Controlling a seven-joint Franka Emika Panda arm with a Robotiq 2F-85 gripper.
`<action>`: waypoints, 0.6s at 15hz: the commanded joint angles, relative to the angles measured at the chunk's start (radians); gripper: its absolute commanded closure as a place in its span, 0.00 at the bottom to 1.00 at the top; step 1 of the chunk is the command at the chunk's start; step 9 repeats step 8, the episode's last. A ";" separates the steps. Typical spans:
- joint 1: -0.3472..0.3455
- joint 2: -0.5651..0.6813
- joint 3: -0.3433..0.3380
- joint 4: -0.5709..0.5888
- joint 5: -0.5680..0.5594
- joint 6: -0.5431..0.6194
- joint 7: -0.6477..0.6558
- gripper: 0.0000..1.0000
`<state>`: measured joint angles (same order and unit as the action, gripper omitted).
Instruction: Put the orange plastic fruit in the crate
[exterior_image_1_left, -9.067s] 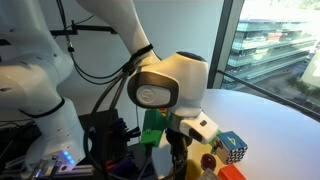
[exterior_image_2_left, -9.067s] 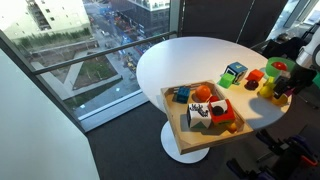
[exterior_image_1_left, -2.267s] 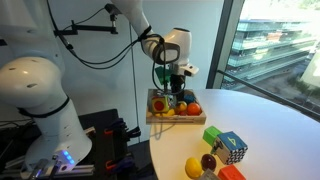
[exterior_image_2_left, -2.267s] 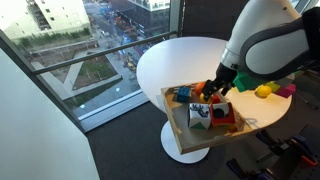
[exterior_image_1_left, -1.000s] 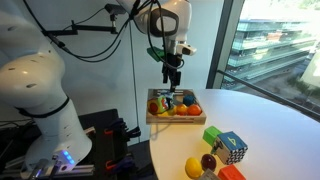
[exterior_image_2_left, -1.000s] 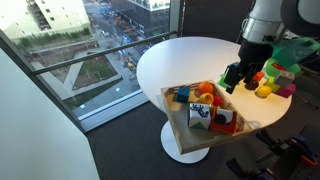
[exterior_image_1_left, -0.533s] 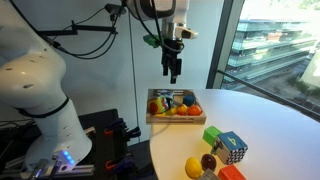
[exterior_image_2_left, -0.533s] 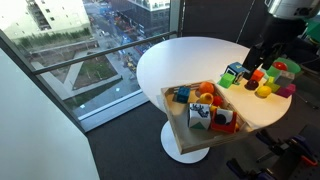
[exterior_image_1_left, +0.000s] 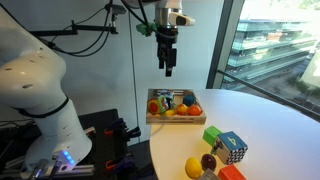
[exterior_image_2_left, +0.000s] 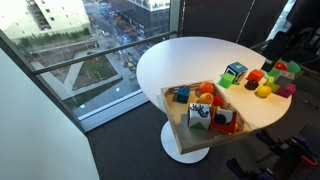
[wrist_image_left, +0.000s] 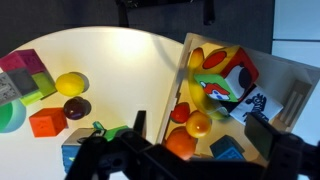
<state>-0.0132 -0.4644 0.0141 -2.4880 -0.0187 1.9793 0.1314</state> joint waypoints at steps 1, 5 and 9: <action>-0.009 -0.073 -0.012 -0.026 0.000 -0.033 -0.024 0.00; -0.007 -0.062 -0.006 -0.020 0.003 -0.021 -0.005 0.00; -0.008 -0.081 -0.006 -0.031 0.004 -0.021 -0.006 0.00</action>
